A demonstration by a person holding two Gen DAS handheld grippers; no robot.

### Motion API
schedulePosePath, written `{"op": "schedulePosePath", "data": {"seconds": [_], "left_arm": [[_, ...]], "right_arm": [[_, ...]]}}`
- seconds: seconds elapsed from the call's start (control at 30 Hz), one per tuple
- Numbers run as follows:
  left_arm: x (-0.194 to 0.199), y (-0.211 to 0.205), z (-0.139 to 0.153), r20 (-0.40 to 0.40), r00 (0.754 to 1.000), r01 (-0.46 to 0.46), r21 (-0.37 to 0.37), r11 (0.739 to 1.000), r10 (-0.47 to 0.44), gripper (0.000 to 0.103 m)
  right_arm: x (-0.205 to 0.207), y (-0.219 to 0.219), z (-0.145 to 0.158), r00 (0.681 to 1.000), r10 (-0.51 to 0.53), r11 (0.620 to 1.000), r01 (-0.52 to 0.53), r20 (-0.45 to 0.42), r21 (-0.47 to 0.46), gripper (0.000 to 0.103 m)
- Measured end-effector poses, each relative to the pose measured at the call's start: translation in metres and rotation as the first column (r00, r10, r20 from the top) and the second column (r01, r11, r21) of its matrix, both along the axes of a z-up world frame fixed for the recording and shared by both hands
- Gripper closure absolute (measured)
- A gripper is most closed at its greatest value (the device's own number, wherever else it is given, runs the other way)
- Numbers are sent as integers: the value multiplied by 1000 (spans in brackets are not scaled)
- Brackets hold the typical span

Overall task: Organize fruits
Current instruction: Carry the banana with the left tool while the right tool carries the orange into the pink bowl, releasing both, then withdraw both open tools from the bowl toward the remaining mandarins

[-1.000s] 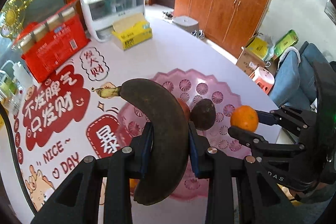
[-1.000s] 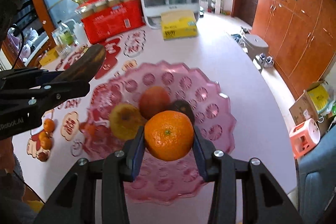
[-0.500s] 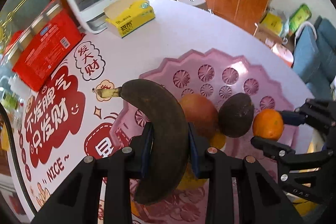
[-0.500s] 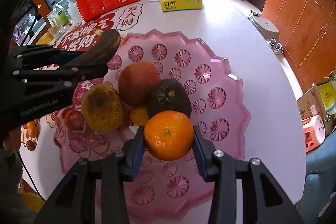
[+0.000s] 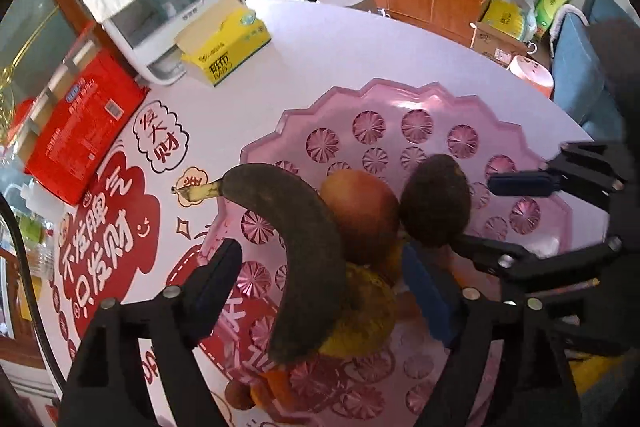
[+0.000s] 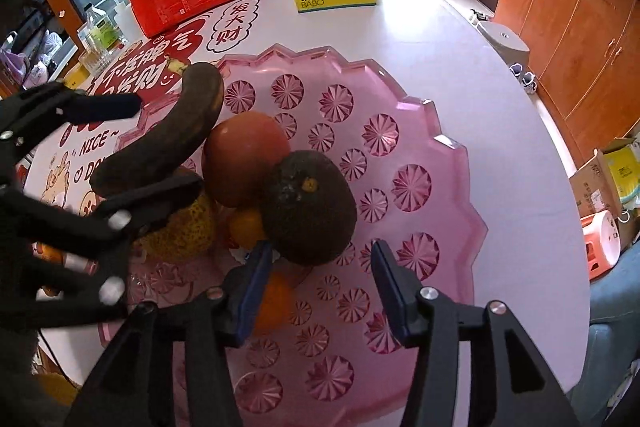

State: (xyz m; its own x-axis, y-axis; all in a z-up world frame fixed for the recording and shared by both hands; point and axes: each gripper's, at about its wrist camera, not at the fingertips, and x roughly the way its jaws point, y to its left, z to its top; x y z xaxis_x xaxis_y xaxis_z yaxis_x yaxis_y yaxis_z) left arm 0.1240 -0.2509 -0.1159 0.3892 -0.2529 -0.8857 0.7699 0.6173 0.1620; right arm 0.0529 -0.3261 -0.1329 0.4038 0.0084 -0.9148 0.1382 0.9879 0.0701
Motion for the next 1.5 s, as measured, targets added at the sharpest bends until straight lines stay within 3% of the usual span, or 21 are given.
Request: {"op": "schedulePosePath", "data": {"seconds": [0.4,0.97,1.5], "left_arm": [[-18,28,21,-7,998,-56,-40,998,55,20],[-28,61,29,-107,982,-169,-118,978,157,20],[-56,93,49,-91,978,-198,-149,969,186,20]], "right_arm": [[-2,13,5,1000,29,1000,-29,11,-8,47],[-22,25,24,998,23,999,-22,51,-25,47],[-43,55,54,994,40,998,-33,106,-61,47]]}}
